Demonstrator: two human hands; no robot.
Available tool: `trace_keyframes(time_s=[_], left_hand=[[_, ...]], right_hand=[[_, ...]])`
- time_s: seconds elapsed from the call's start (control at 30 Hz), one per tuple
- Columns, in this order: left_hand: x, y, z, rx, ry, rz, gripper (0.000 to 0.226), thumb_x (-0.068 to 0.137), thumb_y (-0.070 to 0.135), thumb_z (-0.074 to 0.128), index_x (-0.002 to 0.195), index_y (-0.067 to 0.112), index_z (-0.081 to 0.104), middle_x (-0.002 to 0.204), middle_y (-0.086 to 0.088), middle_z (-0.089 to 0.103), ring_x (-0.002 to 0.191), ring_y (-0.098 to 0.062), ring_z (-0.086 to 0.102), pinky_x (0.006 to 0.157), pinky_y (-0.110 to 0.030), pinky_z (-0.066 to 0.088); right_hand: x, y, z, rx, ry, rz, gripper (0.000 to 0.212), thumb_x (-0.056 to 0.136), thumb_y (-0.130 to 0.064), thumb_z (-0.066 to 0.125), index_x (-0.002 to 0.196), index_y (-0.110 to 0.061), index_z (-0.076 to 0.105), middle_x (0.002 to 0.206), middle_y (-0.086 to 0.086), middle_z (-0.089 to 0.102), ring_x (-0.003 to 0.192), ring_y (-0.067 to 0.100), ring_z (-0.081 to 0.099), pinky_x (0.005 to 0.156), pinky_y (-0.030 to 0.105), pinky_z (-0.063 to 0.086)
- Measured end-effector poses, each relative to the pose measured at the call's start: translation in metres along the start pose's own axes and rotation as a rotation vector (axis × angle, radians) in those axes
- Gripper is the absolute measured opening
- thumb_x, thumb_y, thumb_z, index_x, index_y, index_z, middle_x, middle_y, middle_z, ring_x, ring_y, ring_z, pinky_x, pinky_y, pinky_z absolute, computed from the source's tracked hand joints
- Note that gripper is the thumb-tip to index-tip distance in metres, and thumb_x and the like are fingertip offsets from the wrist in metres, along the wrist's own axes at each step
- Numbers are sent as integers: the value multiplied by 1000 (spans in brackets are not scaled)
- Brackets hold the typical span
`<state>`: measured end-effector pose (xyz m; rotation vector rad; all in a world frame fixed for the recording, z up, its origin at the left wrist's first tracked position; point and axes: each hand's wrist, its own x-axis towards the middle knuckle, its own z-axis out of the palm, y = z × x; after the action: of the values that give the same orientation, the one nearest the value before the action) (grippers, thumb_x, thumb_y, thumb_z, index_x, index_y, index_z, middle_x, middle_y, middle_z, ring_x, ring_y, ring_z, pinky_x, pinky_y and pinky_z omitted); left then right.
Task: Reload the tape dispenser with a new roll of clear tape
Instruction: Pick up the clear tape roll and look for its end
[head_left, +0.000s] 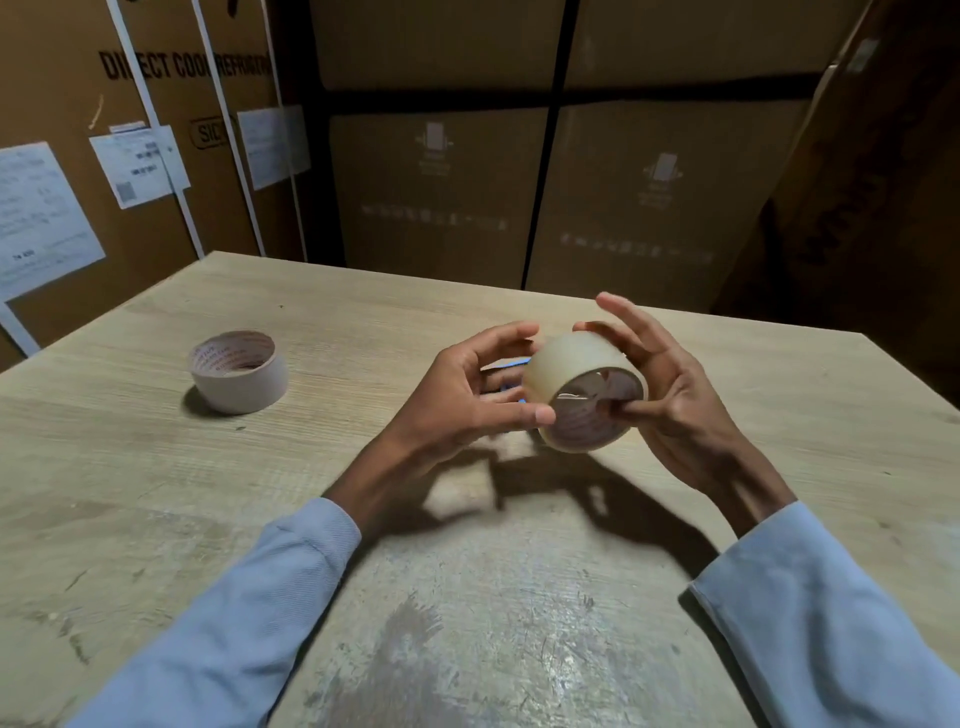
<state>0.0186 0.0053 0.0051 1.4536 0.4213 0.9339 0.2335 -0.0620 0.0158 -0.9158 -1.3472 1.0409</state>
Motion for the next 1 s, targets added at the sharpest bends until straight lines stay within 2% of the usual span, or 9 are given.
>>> trace_keyframes(time_s=[0.1, 0.2, 0.3, 0.4, 0.5, 0.63, 0.7, 0.83, 1.0], left_hand=[[-1, -1, 1, 64, -29, 47, 67, 68, -8, 81, 130, 8, 60, 126, -7, 67, 115, -25, 66, 91, -29, 56], [0, 0, 0, 37, -19, 109, 68, 63, -13, 81, 125, 7, 61, 126, -8, 65, 115, -19, 64, 98, -28, 51], [1, 0, -4, 0, -19, 131, 64, 64, -13, 77, 121, 11, 61, 121, -5, 63, 111, -17, 61, 100, -31, 50], [2, -2, -6, 71, -4, 138, 61, 71, -10, 73, 126, 12, 58, 126, 2, 62, 124, -15, 56, 107, -40, 48], [3, -3, -4, 274, 64, 160, 61, 75, 8, 77, 131, 21, 56, 136, 9, 56, 134, -8, 49, 103, -34, 49], [0, -1, 6, 552, 210, 307, 52, 75, 30, 83, 123, 24, 64, 125, 7, 57, 120, -12, 56, 96, -36, 54], [-1, 0, 10, 596, 263, 371, 45, 75, 32, 84, 116, 21, 68, 116, 5, 59, 108, -13, 59, 87, -35, 56], [-1, 0, 13, 652, 324, 483, 34, 77, 31, 84, 105, 15, 73, 103, 3, 63, 93, -11, 64, 72, -32, 58], [-1, -1, 15, 606, 348, 476, 25, 78, 23, 84, 100, 13, 76, 100, -1, 69, 95, -11, 67, 69, -32, 61]], right_hand=[[1, 0, -4, -5, 46, -23, 94, 68, 33, 56, 144, -22, 45, 126, 2, 65, 123, 19, 59, 83, 29, 58], [2, 2, -6, -63, 83, -48, 80, 69, 10, 76, 139, -21, 52, 130, 3, 64, 122, 18, 59, 87, 30, 55], [2, 6, -3, -100, 131, -60, 58, 72, -6, 78, 127, -17, 63, 124, 3, 69, 118, 20, 62, 90, 33, 52], [2, 10, 3, -191, 223, -98, 53, 65, -19, 86, 116, -19, 69, 114, 2, 73, 110, 22, 65, 92, 40, 53], [3, 10, 9, -333, 319, -169, 49, 64, -32, 87, 109, -22, 70, 107, 0, 73, 105, 20, 65, 87, 36, 56], [3, 11, 15, -449, 363, -226, 42, 69, -28, 90, 103, -27, 67, 102, -10, 70, 101, 13, 63, 80, 31, 55], [3, 11, 18, -551, 375, -274, 45, 69, -36, 88, 105, -29, 64, 105, -14, 67, 102, 6, 61, 80, 24, 52], [3, 16, 21, -728, 387, -388, 51, 73, -45, 80, 112, -18, 62, 111, -4, 63, 108, 19, 59, 81, 37, 54], [3, 19, 18, -910, 443, -521, 50, 75, -32, 86, 111, -8, 63, 107, -8, 57, 98, 14, 50, 75, 34, 46]])
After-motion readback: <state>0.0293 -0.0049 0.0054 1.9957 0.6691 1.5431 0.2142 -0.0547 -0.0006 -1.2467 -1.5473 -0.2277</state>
